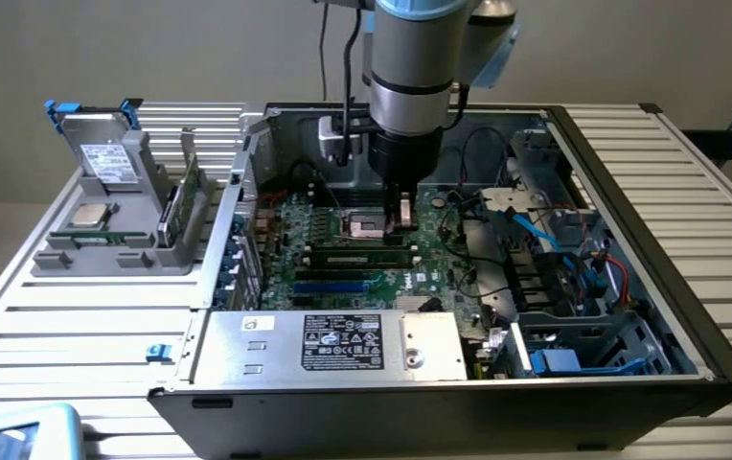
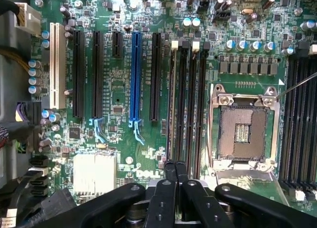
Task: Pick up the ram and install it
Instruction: 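Press down the ram until it locks into place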
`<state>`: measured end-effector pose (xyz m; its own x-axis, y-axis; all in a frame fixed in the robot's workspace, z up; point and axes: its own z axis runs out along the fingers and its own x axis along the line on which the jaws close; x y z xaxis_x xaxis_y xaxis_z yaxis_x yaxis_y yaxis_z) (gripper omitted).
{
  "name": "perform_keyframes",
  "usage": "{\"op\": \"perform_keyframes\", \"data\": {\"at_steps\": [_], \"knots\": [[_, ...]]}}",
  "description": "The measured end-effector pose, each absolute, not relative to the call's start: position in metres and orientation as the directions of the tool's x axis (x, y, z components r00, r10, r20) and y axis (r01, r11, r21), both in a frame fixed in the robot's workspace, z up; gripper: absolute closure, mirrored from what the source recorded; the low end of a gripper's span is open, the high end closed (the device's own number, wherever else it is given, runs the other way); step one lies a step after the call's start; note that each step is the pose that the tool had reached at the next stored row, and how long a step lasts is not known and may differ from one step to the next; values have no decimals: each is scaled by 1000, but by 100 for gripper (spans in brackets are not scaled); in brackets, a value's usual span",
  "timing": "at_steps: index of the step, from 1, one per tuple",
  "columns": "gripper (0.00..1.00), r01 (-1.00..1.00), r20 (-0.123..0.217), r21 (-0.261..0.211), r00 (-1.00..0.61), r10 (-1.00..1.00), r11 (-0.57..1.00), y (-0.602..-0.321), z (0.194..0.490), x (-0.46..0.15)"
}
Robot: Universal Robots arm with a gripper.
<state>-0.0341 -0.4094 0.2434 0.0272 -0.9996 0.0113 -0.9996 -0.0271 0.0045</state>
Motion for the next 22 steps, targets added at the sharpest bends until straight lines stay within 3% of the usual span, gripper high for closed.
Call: {"op": "perform_keyframes", "data": {"at_steps": [22], "knots": [[89,-1000,27,-4,6,-1000,-6,-408,234,-30]]}}
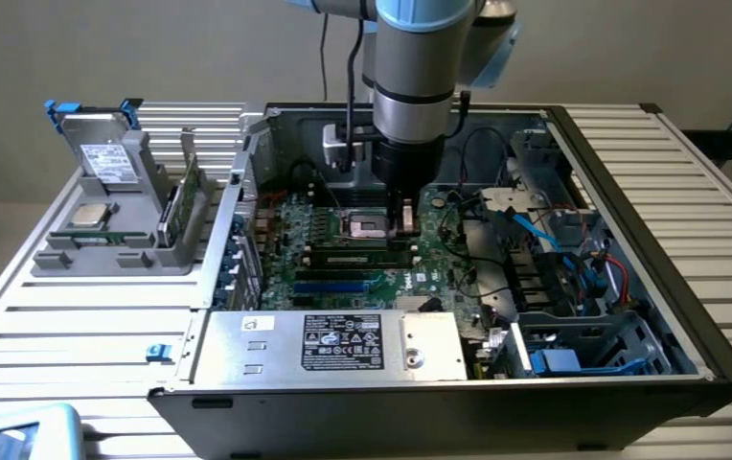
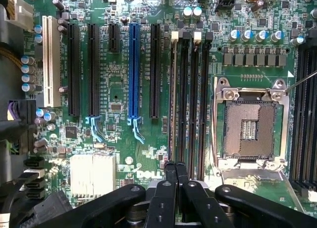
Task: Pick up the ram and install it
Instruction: 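Press down the ram until it locks into place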
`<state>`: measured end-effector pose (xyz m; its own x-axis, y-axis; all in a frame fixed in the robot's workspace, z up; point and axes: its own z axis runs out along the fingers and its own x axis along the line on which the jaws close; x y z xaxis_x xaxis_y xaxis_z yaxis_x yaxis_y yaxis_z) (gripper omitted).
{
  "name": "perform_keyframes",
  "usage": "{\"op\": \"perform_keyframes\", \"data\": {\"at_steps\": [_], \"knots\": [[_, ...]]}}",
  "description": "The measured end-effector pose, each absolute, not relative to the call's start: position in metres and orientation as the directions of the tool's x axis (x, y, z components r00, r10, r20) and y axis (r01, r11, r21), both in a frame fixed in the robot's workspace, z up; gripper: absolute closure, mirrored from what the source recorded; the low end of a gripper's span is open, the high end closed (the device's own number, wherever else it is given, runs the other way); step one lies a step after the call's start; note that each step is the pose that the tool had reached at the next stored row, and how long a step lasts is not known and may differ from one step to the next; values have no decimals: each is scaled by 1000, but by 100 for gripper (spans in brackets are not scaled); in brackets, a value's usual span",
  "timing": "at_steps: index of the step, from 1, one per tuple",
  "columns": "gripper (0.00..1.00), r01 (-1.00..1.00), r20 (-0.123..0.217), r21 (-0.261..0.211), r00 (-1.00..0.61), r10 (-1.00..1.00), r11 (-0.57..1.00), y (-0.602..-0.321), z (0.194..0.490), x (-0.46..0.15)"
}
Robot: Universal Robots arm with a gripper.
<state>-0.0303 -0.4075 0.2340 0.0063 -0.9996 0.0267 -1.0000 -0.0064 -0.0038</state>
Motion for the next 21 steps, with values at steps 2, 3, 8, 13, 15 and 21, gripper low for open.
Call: {"op": "perform_keyframes", "data": {"at_steps": [2,3,8,13,15,21], "knots": [[89,-1000,27,-4,4,-1000,-4,-407,233,-30],[89,-1000,27,-5,3,-1000,-3,-407,232,-30],[89,-1000,28,-5,0,-1000,0,-408,228,-30],[89,-1000,26,-6,-3,-1000,3,-407,229,-30],[89,-1000,27,-6,-3,-1000,3,-407,237,-33],[89,-1000,28,-6,-3,-1000,3,-407,241,-55]]}}
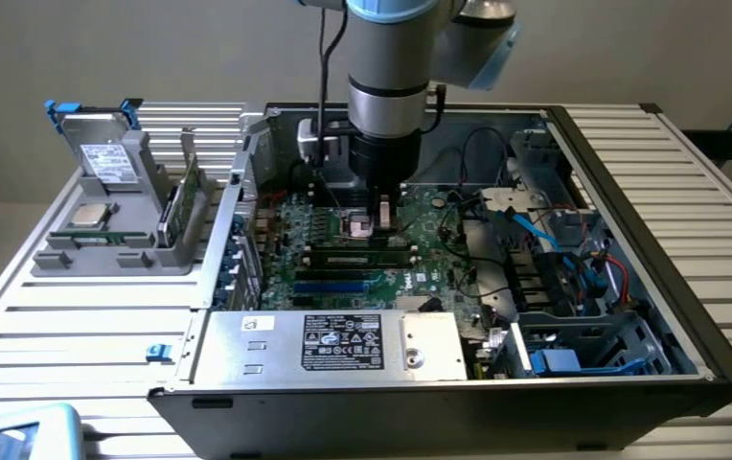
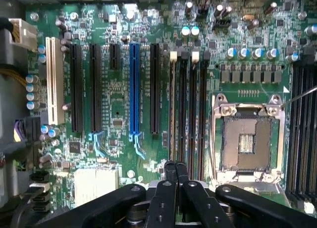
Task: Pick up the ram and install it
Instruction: 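Press down the ram until it locks into place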
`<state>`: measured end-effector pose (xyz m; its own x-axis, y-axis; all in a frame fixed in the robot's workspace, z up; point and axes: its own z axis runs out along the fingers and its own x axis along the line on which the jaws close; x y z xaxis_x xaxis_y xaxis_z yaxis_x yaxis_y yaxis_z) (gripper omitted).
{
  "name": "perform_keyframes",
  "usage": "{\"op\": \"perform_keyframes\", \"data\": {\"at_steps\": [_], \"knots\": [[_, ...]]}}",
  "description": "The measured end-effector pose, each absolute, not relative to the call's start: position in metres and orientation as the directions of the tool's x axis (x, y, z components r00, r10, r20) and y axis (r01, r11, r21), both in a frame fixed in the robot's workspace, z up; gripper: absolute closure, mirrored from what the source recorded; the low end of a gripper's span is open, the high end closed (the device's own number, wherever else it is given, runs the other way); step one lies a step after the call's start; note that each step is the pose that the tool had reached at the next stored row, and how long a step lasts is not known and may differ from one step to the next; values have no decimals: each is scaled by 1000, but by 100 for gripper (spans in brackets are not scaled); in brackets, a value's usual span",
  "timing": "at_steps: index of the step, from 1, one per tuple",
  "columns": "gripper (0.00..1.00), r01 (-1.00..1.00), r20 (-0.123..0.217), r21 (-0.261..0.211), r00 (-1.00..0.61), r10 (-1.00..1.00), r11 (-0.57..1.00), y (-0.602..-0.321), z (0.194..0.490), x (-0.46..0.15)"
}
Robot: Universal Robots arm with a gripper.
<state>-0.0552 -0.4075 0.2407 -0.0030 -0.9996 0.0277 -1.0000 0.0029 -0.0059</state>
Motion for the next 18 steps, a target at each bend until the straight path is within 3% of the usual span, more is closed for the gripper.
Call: {"op": "perform_keyframes", "data": {"at_steps": [18], "knots": [[89,-1000,27,-18,-3,-1000,3,-407,235,-80]]}}
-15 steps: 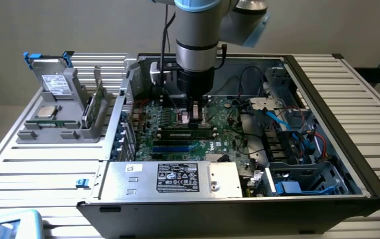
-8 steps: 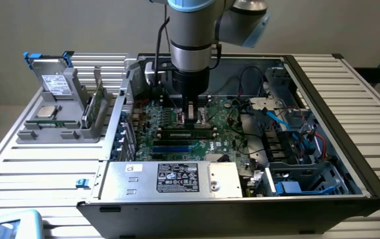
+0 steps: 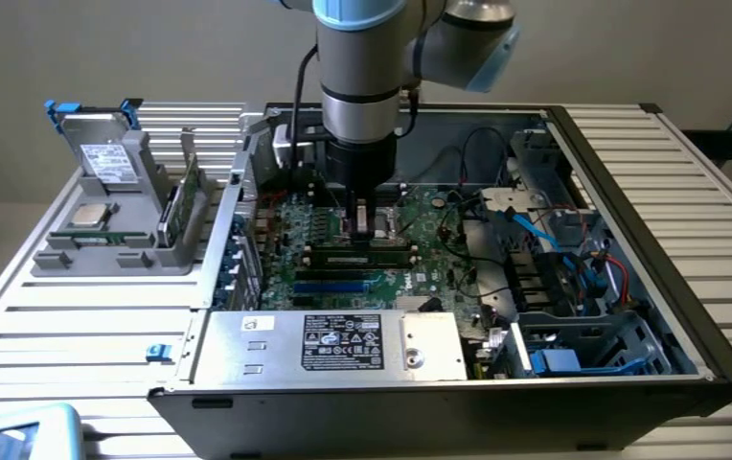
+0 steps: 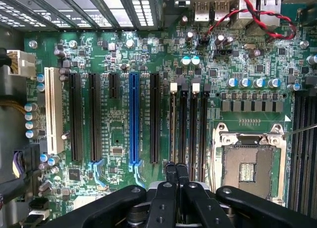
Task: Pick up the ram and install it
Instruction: 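Press down the ram until it locks into place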
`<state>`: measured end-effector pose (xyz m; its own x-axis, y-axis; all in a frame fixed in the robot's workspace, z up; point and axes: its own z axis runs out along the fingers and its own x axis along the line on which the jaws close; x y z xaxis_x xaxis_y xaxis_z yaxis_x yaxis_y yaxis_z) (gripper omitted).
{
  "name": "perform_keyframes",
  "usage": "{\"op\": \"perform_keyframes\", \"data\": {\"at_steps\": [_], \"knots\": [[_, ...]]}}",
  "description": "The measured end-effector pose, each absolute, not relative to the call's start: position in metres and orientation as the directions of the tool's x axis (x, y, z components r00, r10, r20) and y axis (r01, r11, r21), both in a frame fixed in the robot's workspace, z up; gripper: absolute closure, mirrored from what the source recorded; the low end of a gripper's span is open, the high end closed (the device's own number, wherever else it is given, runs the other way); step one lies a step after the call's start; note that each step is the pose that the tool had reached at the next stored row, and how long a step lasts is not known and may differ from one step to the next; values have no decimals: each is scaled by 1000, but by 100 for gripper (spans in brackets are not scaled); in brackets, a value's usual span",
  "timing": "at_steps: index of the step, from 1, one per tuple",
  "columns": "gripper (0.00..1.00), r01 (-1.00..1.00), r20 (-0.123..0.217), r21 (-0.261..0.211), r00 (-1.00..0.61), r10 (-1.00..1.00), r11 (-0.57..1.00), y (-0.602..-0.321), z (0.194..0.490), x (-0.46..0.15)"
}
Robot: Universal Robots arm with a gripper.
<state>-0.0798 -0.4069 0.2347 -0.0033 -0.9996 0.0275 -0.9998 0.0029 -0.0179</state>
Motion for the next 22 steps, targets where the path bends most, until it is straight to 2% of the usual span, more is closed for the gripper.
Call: {"op": "perform_keyframes", "data": {"at_steps": [14,22], "knots": [[89,-1000,28,-18,-3,-1000,3,-407,225,-80],[89,-1000,27,-18,-3,-1000,3,-407,244,-76]]}}
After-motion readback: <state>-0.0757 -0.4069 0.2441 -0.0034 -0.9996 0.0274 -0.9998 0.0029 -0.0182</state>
